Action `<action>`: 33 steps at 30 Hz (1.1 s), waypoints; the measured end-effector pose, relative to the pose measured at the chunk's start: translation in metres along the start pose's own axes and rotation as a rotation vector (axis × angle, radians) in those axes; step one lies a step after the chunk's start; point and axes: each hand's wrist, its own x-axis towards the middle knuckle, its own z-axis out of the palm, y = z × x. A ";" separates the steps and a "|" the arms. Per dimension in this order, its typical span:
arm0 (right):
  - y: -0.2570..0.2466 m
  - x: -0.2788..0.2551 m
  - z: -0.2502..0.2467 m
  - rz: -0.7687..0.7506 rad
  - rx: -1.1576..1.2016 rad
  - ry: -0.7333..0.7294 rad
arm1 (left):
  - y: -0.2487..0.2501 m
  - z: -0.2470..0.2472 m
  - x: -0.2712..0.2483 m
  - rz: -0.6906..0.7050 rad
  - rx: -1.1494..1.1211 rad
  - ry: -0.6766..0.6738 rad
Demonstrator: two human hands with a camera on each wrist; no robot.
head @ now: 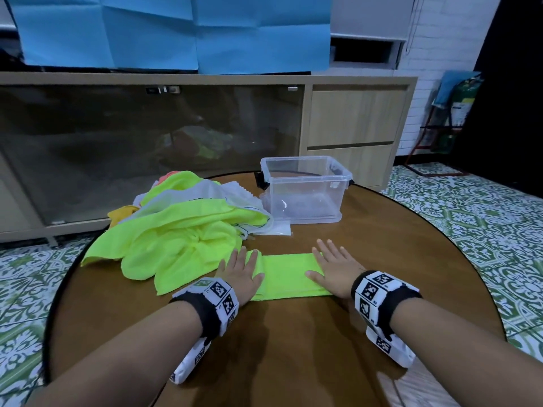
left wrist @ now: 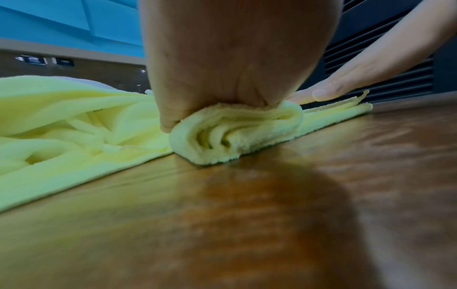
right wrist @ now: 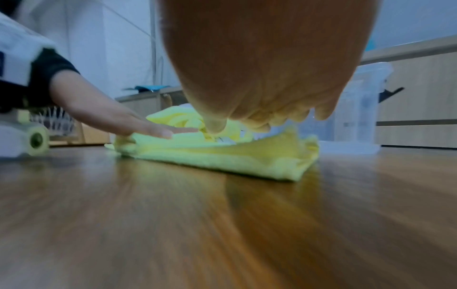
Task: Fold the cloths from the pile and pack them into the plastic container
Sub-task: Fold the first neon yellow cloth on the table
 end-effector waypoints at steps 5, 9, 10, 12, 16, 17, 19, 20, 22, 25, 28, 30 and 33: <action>-0.019 0.005 0.005 -0.090 0.060 -0.158 | 0.004 -0.002 0.001 -0.028 0.011 -0.021; -0.005 0.004 0.009 -0.060 0.058 -0.168 | 0.003 -0.001 0.000 -0.023 0.004 0.000; -0.001 0.003 0.009 -0.045 0.058 -0.171 | 0.003 -0.002 0.000 -0.029 0.002 0.000; 0.005 0.002 0.010 -0.026 0.047 -0.171 | 0.004 -0.002 0.000 -0.028 0.003 0.001; 0.005 0.003 0.012 -0.017 0.020 -0.158 | 0.001 -0.013 0.000 -0.020 -0.137 0.005; 0.004 0.002 0.010 -0.011 0.012 -0.161 | -0.002 -0.018 0.001 -0.019 -0.198 0.009; 0.001 -0.001 0.001 -0.006 -0.014 -0.142 | -0.010 -0.024 0.003 -0.058 -0.307 0.045; 0.000 -0.003 -0.006 -0.014 -0.023 -0.091 | -0.013 -0.027 0.003 -0.104 -0.360 0.081; -0.007 -0.006 -0.025 -0.060 0.050 0.119 | -0.021 -0.031 0.002 -0.232 -0.471 0.129; -0.033 -0.009 -0.049 -0.201 0.398 0.358 | -0.027 -0.034 0.000 -0.343 -0.519 0.107; -0.068 -0.011 -0.052 -0.310 0.613 0.249 | -0.031 -0.033 -0.002 -0.403 -0.641 0.014; -0.083 -0.007 -0.043 -0.338 0.644 0.151 | -0.031 -0.032 -0.006 -0.425 -0.807 -0.033; -0.087 0.000 -0.031 -0.262 0.787 0.075 | -0.032 -0.032 -0.009 -0.408 -1.056 -0.029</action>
